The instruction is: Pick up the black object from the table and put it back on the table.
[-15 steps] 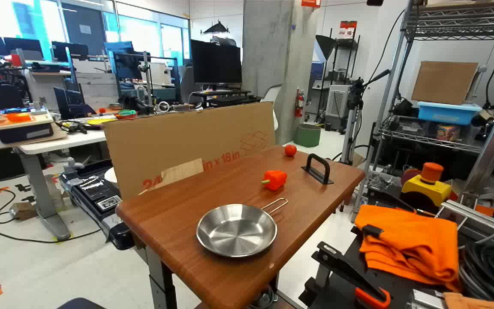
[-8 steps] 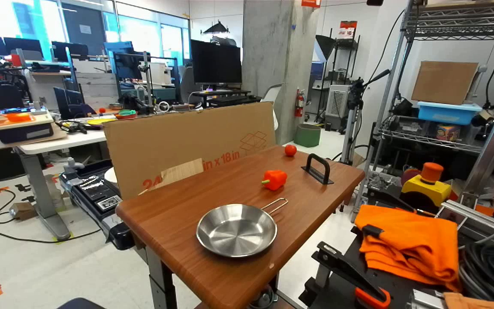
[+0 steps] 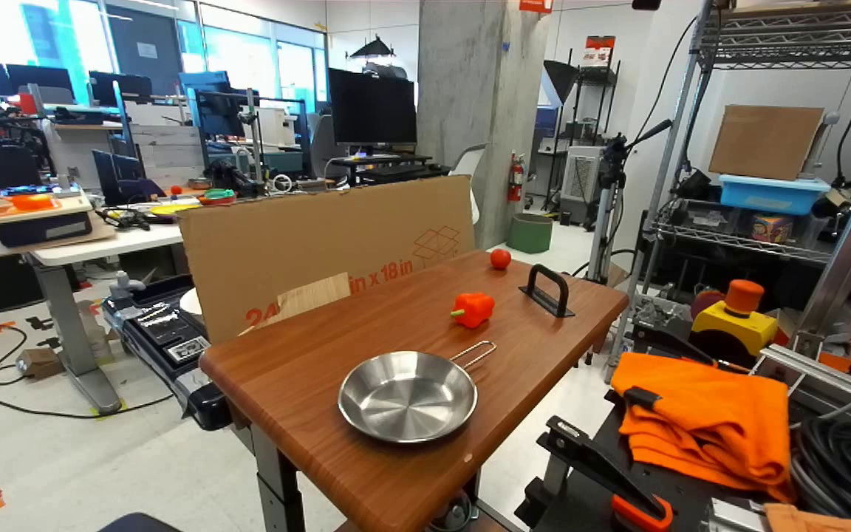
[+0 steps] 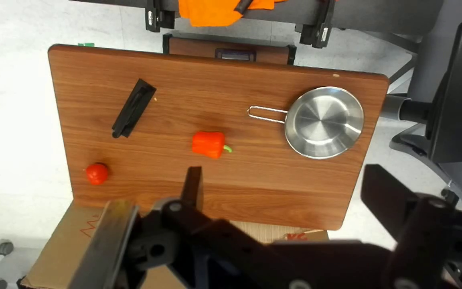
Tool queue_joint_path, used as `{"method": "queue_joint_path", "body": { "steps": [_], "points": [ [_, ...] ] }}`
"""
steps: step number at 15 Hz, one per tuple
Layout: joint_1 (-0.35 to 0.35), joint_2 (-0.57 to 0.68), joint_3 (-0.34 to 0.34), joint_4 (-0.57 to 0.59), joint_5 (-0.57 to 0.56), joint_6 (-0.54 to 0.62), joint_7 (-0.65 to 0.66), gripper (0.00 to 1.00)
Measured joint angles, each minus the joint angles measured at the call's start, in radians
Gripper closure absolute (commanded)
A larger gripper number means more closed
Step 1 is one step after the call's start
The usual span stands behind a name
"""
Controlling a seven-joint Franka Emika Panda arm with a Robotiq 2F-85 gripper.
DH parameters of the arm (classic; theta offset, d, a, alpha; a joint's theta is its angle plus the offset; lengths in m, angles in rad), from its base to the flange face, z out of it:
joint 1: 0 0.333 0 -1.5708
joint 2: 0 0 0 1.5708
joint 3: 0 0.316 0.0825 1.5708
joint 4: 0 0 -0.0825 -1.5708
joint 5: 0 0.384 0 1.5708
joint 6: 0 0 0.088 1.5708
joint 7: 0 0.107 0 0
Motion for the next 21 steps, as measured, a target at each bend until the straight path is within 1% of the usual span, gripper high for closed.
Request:
{"method": "queue_joint_path", "body": {
  "steps": [2, 5, 7, 10, 13, 18, 21],
  "points": [
    [0.000, 0.001, -0.001, 0.001, 0.002, -0.025, 0.001, 0.00],
    [0.001, 0.007, -0.019, 0.017, 0.033, -0.151, -0.012, 0.00],
    [-0.008, 0.006, -0.026, 0.024, 0.032, -0.192, 0.005, 0.00],
    [-0.032, -0.006, -0.027, 0.029, 0.029, -0.182, 0.045, 0.00],
    [-0.057, -0.043, -0.039, 0.028, 0.003, -0.135, 0.043, 0.00],
    [-0.107, -0.103, -0.100, 0.019, -0.027, -0.114, 0.035, 0.00],
    [-0.126, -0.121, -0.122, 0.009, -0.031, -0.114, 0.029, 0.00]
  ]
}}
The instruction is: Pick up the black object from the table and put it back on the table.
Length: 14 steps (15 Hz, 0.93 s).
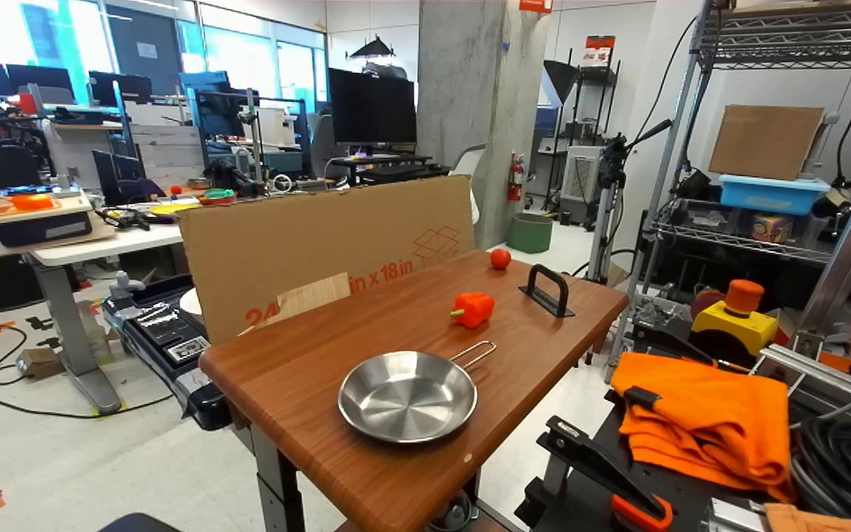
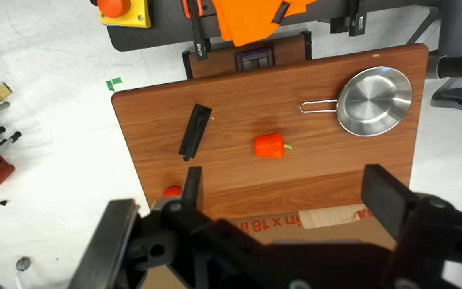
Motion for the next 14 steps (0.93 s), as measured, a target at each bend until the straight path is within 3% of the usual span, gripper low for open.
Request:
{"method": "queue_joint_path", "body": {
  "steps": [9, 14],
  "points": [
    [-0.014, -0.005, 0.045, -0.017, -0.006, 0.000, 0.031, 0.00],
    [-0.015, -0.005, 0.037, -0.019, -0.041, 0.000, 0.024, 0.00]
  ]
}}
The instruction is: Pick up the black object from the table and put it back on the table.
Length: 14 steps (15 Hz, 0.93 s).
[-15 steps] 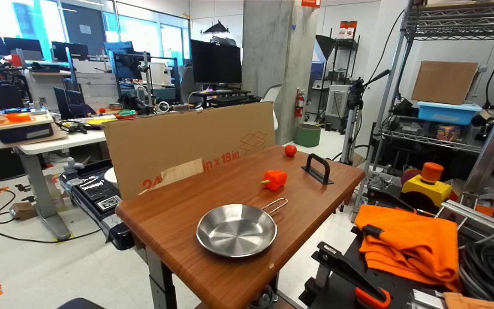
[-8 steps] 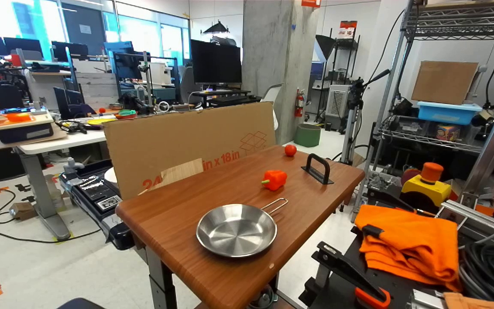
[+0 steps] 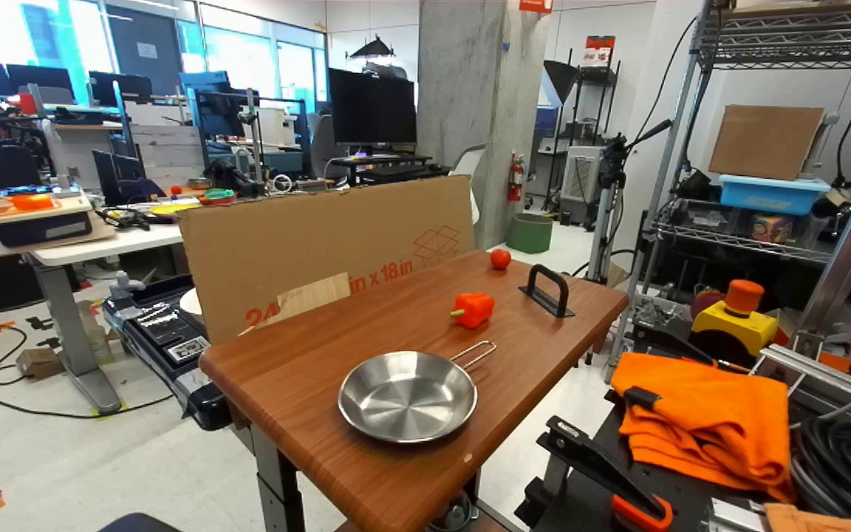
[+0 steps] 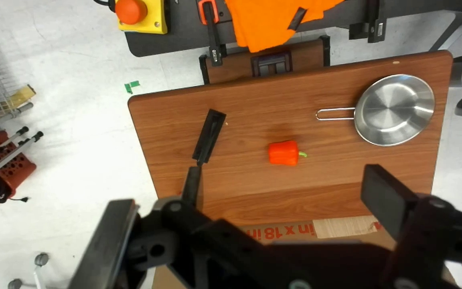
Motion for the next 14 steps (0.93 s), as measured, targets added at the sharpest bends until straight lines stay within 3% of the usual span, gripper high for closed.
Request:
{"method": "queue_joint_path", "body": {
  "steps": [6, 14],
  "points": [
    [0.001, 0.000, -0.016, -0.007, -0.102, 0.028, -0.122, 0.00],
    [0.001, 0.006, -0.096, -0.017, -0.110, 0.065, -0.240, 0.00]
  ]
}}
